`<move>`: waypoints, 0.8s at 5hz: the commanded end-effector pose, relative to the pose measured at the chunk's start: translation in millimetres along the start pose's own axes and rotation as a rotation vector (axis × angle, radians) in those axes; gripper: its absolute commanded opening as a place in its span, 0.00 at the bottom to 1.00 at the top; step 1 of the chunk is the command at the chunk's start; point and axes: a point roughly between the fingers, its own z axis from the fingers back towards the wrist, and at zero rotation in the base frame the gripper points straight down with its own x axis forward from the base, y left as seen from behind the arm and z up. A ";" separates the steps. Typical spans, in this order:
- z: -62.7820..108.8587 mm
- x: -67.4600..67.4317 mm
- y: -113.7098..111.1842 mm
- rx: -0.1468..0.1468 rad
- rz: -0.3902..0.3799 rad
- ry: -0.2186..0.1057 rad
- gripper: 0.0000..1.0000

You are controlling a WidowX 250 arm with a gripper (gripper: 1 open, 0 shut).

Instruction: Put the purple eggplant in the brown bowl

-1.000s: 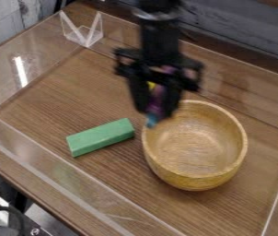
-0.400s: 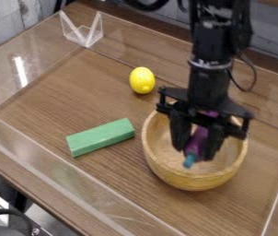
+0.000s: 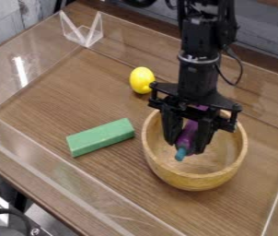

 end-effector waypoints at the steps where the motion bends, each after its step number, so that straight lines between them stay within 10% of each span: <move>1: 9.3 9.4 1.0 -0.010 0.007 -0.051 0.00; 2: 6.4 10.8 2.4 -0.008 0.009 -0.048 1.00; 4: 10.3 15.5 5.1 -0.014 0.015 -0.068 1.00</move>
